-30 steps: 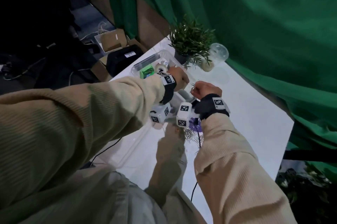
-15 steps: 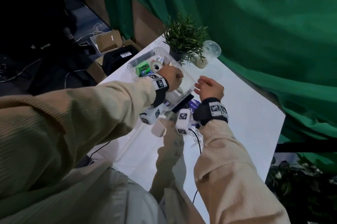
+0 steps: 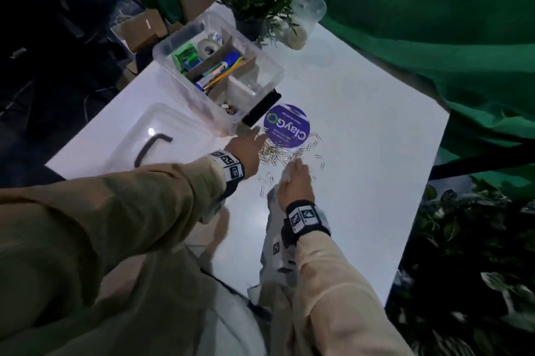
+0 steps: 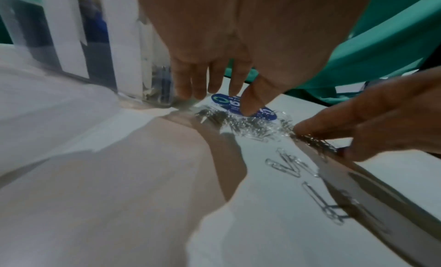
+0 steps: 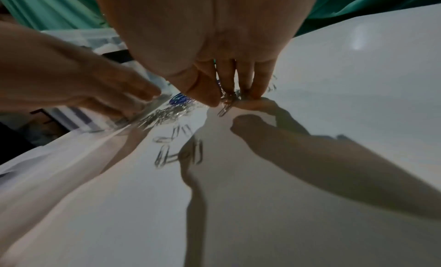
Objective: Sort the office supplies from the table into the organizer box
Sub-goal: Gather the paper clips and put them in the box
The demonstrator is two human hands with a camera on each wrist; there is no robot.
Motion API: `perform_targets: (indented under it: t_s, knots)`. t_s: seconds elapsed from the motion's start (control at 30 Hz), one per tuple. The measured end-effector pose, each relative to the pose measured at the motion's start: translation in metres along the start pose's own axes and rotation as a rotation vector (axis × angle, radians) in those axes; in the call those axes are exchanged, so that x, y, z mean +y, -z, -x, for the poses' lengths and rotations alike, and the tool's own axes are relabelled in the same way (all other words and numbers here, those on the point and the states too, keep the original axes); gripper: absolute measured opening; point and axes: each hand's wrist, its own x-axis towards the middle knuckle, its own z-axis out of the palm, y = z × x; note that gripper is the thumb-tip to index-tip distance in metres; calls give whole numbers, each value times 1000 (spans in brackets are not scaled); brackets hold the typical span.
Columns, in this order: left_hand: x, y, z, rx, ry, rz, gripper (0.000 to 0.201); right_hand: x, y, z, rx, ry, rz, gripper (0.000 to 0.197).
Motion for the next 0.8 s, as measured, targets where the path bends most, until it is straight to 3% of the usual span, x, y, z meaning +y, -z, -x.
perform_targets:
  t_s: [0.1,0.2,0.27,0.33,0.4,0.5,0.63,0.8]
  knots:
    - [8,-8,-19,40,-7,-45,70,0,-9,6,14,43,-89,58]
    - [19,-17,-19,-49,-16,-35,66,9,-2,-3,239,74,-303,50]
    - [28,-23,-9,-76,-62,-54,64,18,15,-22,328,38,-312,48]
    - [37,-29,0,-61,-103,-31,60,25,36,-46,288,28,-196,51]
    - [40,-29,-2,10,-125,-15,57,29,50,-69,153,32,-33,57]
    - [40,-17,-21,60,-55,-32,60,29,55,-85,-13,87,102,65]
    - [36,0,-49,-12,60,-96,66,24,49,-70,-43,169,227,67]
    - [33,-7,-40,-115,27,-151,61,26,25,-38,-65,250,186,64]
